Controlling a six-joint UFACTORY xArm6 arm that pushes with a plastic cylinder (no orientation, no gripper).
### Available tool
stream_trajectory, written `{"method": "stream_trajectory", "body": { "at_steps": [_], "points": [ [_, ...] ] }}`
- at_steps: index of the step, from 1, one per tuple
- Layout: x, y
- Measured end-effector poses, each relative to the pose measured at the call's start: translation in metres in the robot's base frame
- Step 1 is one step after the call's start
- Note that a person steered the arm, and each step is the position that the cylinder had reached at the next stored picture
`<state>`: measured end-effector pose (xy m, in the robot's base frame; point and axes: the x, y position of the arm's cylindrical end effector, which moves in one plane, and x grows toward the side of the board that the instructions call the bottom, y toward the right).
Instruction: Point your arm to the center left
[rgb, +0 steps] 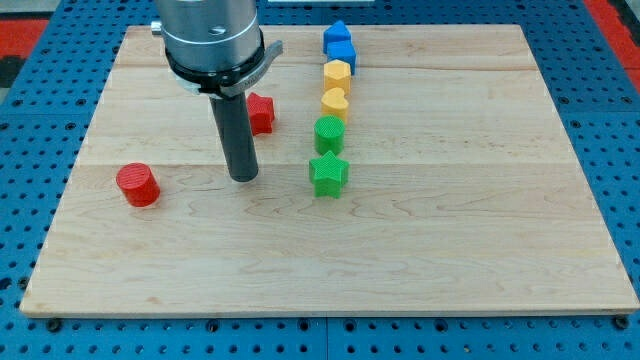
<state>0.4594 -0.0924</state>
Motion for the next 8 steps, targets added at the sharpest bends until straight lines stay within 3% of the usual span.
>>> {"method": "stream_trajectory", "body": {
  "at_steps": [8],
  "points": [
    [-0.009, -0.074]
  ]
}}
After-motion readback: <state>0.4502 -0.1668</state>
